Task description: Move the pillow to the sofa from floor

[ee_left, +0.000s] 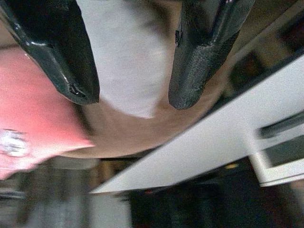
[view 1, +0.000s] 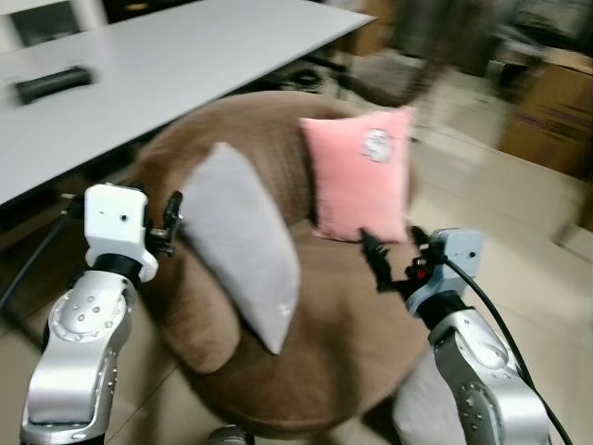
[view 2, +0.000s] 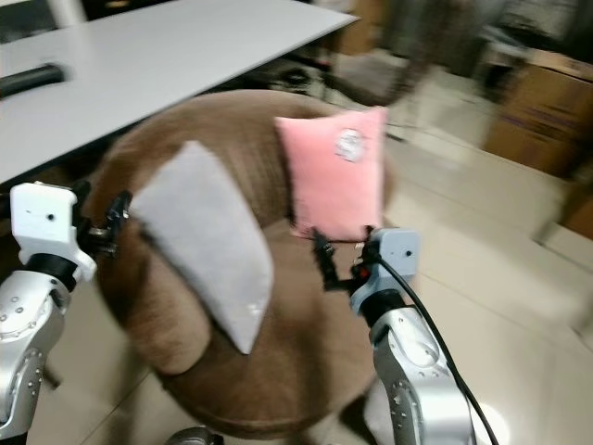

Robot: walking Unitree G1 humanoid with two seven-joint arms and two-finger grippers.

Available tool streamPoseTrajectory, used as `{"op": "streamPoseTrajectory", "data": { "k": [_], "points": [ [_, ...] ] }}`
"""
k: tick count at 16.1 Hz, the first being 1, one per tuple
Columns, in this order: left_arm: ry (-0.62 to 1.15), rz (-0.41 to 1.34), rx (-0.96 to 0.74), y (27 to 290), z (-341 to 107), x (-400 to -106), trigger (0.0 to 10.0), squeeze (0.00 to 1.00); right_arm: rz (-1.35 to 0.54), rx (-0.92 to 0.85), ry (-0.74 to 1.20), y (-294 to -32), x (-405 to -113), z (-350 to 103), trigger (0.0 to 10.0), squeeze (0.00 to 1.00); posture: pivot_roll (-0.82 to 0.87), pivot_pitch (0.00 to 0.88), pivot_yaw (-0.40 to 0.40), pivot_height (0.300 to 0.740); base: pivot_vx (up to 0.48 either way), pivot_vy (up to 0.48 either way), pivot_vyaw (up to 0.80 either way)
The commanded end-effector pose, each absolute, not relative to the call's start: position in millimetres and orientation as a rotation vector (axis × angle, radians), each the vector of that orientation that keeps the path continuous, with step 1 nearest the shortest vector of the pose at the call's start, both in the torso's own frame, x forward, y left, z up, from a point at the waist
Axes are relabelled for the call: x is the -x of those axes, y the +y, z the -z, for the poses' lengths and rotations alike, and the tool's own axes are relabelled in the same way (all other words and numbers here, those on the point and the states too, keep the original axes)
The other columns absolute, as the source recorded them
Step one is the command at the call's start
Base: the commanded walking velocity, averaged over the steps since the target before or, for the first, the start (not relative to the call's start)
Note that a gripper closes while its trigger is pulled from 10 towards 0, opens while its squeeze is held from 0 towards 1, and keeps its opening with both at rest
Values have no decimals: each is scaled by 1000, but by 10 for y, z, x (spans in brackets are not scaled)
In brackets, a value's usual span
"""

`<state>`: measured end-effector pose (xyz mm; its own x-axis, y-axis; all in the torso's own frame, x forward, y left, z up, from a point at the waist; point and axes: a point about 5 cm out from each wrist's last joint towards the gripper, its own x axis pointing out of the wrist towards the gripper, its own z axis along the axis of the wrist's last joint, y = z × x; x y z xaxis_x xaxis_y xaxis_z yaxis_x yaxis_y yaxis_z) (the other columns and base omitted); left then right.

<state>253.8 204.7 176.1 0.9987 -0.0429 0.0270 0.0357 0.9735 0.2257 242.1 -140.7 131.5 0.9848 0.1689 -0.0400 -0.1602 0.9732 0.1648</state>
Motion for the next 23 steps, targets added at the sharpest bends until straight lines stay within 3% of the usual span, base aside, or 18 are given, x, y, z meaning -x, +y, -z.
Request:
{"op": "streamPoseTrajectory", "data": {
  "k": [1,3,5,12,23],
  "points": [
    [-26,59,-245,2002,-1744,-2537,10000,0,-56,-87,7,-1536,-2428,-1403,10000,0,76,0,-23,740,0,0,-800],
    [-31,52,-274,1994,-1731,-2553,10000,0,-118,-61,73,-1535,-2393,-1362,10000,0,76,0,-23,740,0,0,-800],
    [-25,59,-284,1965,-1709,-2567,10000,0,-10,-72,54,-1589,-2411,-1362,10000,0,73,0,-23,740,0,0,-800],
    [-32,55,-255,1959,-1666,-2568,10000,0,-85,-106,163,-1423,-2405,-1245,10000,0,71,0,-27,740,0,0,-800],
    [-40,61,-236,1915,-1610,-2590,10000,0,-32,-98,183,-1480,-2419,-1224,10000,0,67,0,-38,740,0,-401,0]
  ]
}}
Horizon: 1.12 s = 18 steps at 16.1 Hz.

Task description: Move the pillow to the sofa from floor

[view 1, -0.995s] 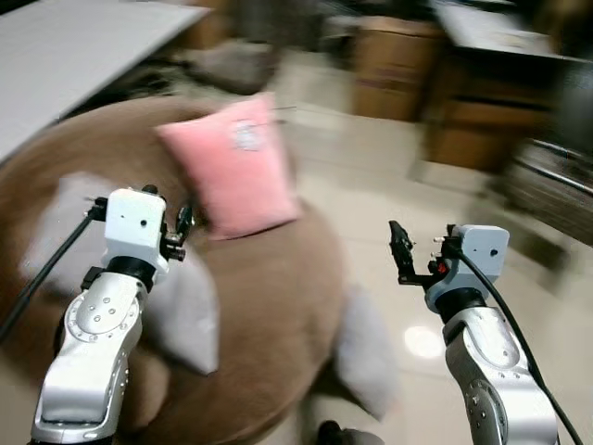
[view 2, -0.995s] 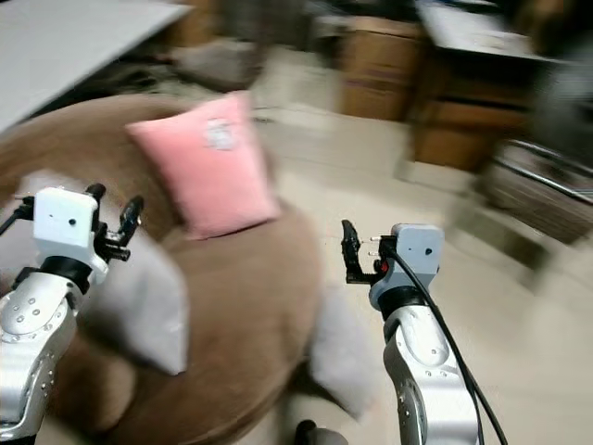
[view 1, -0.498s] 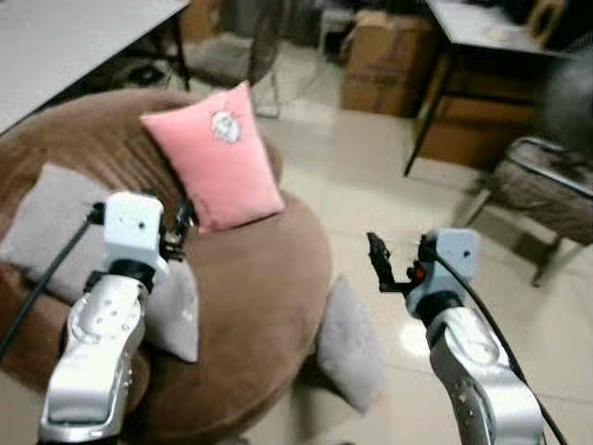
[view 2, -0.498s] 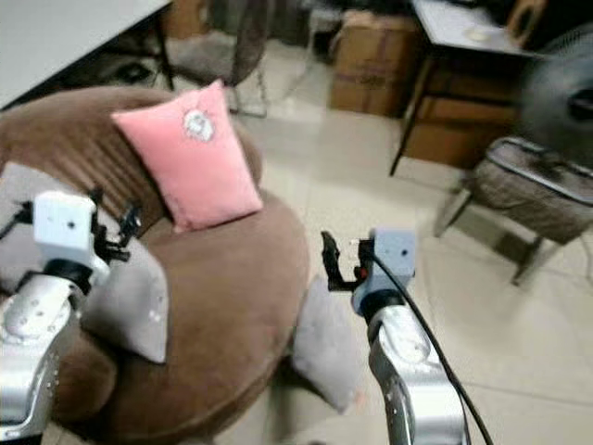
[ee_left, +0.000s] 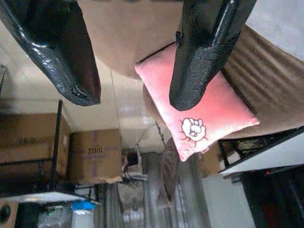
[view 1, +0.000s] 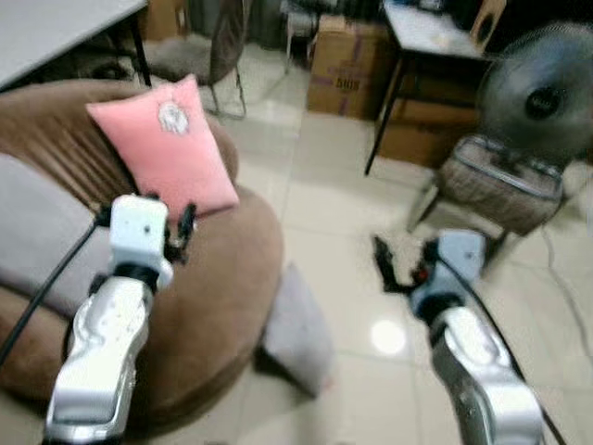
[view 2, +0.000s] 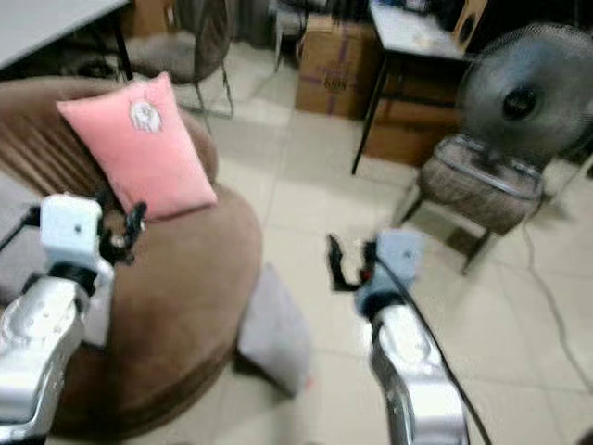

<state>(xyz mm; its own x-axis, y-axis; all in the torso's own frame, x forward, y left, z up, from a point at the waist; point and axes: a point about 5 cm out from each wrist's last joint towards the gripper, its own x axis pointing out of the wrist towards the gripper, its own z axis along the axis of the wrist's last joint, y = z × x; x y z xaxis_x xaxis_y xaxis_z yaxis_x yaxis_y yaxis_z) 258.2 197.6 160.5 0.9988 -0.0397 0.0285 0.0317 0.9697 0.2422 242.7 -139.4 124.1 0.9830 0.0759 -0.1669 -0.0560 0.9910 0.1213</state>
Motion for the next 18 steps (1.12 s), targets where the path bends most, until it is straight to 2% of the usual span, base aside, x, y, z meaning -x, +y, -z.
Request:
{"op": "streamPoseTrajectory", "data": {
  "k": [1,3,6,7,9,16,18],
  "points": [
    [-40,63,-237,1914,-1608,-2593,10000,0,-25,-88,181,-1484,-2420,-1225,10000,0,67,0,-38,740,0,0,0],
    [-44,75,-252,1908,-1598,-2598,10000,0,-19,-33,171,-1486,-2421,-1204,10000,0,66,0,-37,740,0,0,0],
    [-41,117,-259,1869,-1563,-2603,10000,0,-64,-81,218,-1443,-2410,-1143,10000,0,66,0,-37,740,0,0,0],
    [-41,113,-256,1868,-1558,-2604,10000,0,-65,-93,216,-1441,-2418,-1139,10000,0,66,0,-37,740,0,0,-800],
    [-39,109,-253,1870,-1550,-2607,10000,0,-63,-74,211,-1447,-2434,-1134,10000,0,66,0,-37,740,242,0,-800],
    [-30,93,-246,1908,-1526,-2611,10000,0,-95,-43,201,-1404,-2475,-1139,10000,0,67,0,-36,740,274,0,0],
    [-27,97,-245,1913,-1524,-2611,10000,0,-88,-81,226,-1415,-2457,-1115,10000,0,64,0,-29,740,292,0,-800]
  ]
}}
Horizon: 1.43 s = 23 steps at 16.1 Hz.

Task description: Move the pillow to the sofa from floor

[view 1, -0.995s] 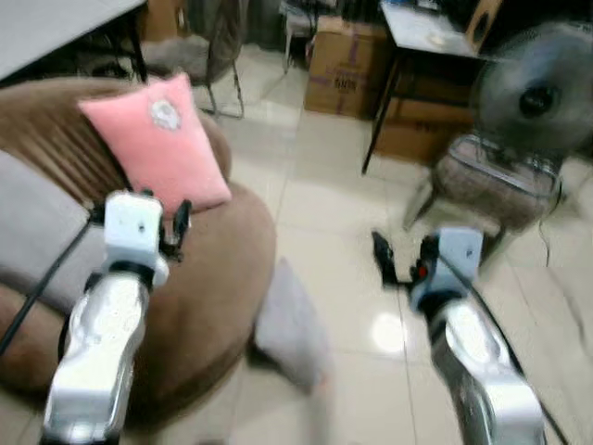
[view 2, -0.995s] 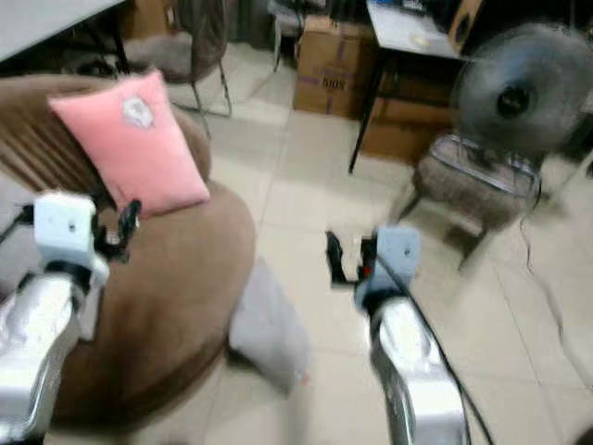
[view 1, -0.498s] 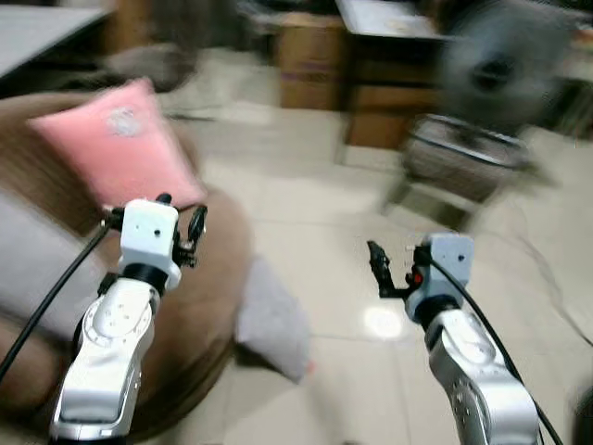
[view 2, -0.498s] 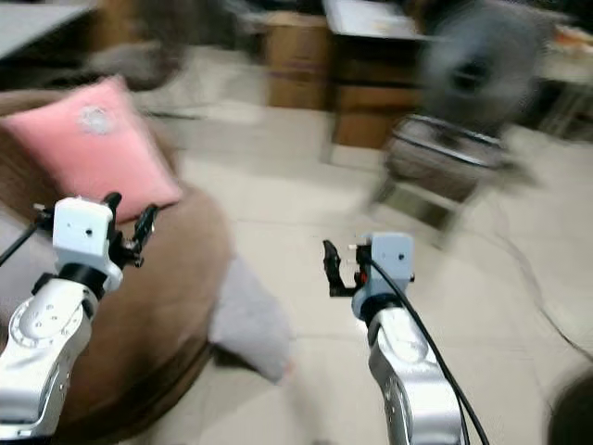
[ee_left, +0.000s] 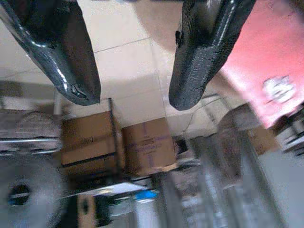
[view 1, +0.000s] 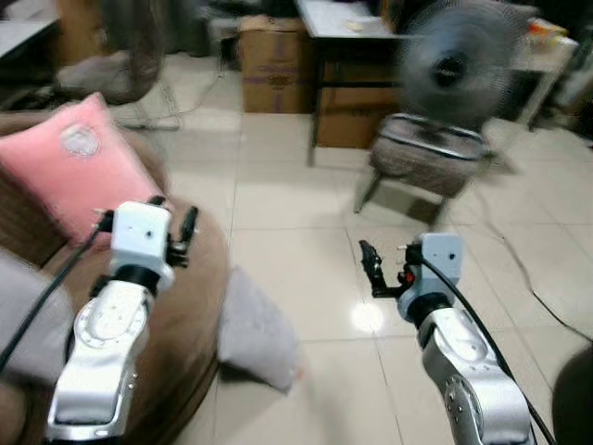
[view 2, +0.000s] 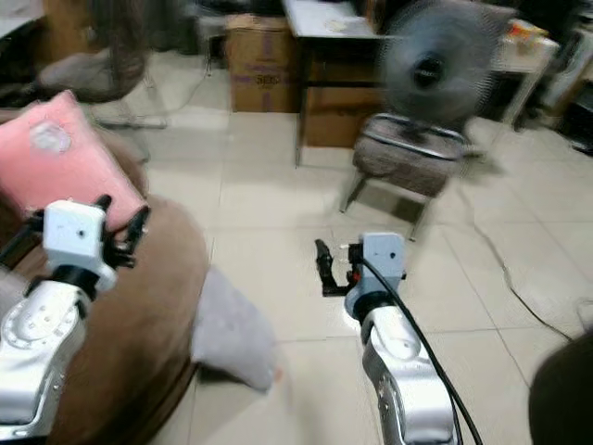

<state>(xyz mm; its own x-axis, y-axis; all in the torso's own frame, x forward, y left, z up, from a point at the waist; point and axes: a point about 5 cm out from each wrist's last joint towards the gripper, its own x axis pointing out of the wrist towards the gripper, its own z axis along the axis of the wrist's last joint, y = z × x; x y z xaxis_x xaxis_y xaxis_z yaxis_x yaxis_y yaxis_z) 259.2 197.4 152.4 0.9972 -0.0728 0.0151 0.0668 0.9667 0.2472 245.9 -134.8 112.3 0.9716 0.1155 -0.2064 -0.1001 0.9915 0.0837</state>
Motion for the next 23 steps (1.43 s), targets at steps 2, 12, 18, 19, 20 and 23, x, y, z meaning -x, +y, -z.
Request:
{"op": "streamPoseTrajectory", "data": {
  "k": [2,12,18,19,20,23],
  "points": [
    [-22,105,-243,1902,-1514,-2617,10000,0,-87,-49,214,-1433,-2449,-1121,10000,0,61,0,-25,740,294,0,-800],
    [-27,54,-252,1963,-1529,-2635,10000,0,-169,14,209,-1396,-2480,-1147,10000,0,65,0,-34,740,297,0,80],
    [-24,65,-256,1953,-1527,-2641,10000,0,-160,-42,209,-1399,-2464,-1131,10000,0,65,0,-34,740,306,0,133],
    [-17,60,-257,1958,-1516,-2647,10000,0,-167,-61,213,-1383,-2456,-1126,10000,0,62,0,-25,740,0,0,0],
    [-12,56,-262,1962,-1507,-2650,10000,0,-172,-62,216,-1376,-2450,-1122,10000,0,62,0,-25,740,0,0,0],
    [-4,54,-269,1964,-1494,-2653,10000,0,-187,-35,196,-1373,-2450,-1135,10000,0,60,0,-24,740,0,0,0]
  ]
}}
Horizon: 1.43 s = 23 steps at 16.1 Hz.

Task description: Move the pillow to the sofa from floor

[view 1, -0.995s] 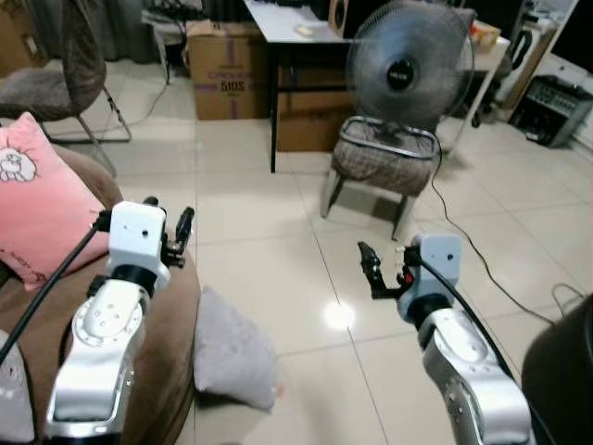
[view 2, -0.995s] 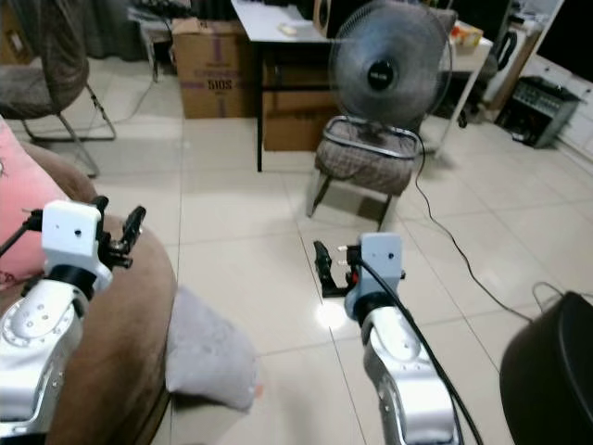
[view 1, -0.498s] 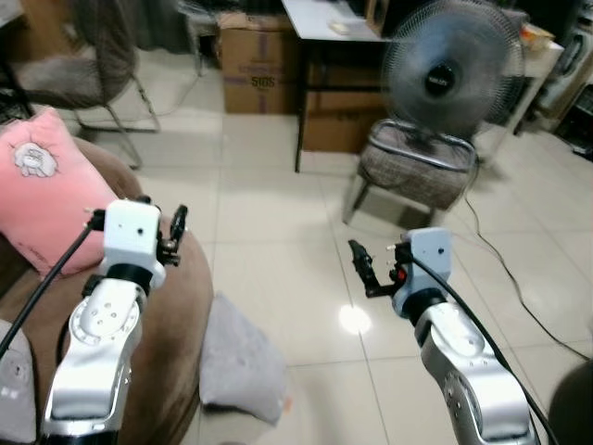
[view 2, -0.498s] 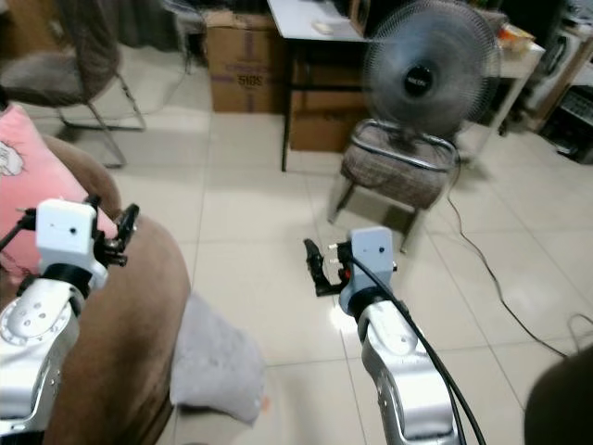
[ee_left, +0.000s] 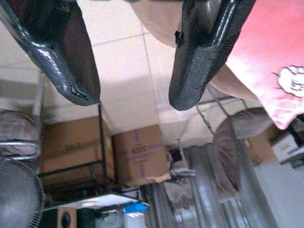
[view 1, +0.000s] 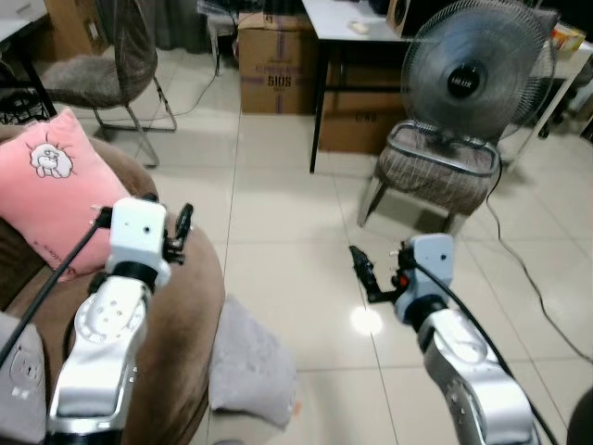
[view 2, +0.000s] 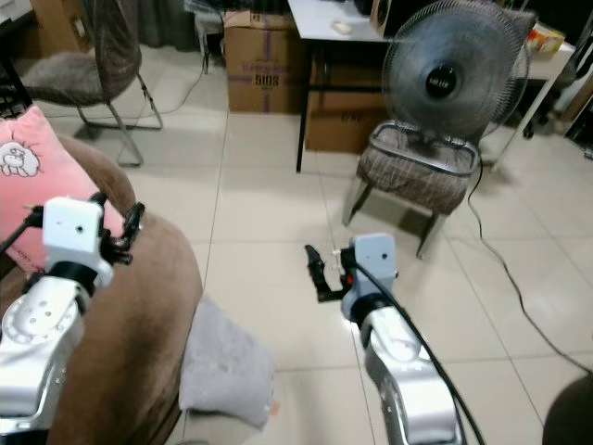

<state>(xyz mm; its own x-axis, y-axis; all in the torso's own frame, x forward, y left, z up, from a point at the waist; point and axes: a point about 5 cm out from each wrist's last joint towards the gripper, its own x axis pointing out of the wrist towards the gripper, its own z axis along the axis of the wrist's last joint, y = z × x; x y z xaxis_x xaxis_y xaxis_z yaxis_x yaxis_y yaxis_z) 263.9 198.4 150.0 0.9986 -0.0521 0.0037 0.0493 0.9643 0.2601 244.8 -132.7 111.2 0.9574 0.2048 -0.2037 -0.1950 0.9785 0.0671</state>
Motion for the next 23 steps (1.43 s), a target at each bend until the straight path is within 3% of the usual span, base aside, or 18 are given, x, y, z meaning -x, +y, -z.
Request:
{"op": "streamPoseTrajectory", "data": {
  "k": [1,3,14,23],
  "points": [
    [-5,51,-265,1963,-1492,-2652,10000,0,-185,-39,195,-1384,-2452,-1138,10000,0,60,0,-24,740,0,0,0],
    [-10,44,-239,1965,-1483,-2645,10000,0,-179,-50,187,-1397,-2457,-1147,10000,0,60,0,-24,735,0,0,0],
    [-30,55,-202,1934,-1447,-2615,10000,0,-153,4,135,-1454,-2447,-1139,10000,0,57,0,-35,620,0,0,0],
    [-44,93,-199,1880,-1431,-2600,10000,0,-142,25,132,-1477,-2450,-1113,10000,0,54,0,-41,620,0,0,0]
  ]
}}
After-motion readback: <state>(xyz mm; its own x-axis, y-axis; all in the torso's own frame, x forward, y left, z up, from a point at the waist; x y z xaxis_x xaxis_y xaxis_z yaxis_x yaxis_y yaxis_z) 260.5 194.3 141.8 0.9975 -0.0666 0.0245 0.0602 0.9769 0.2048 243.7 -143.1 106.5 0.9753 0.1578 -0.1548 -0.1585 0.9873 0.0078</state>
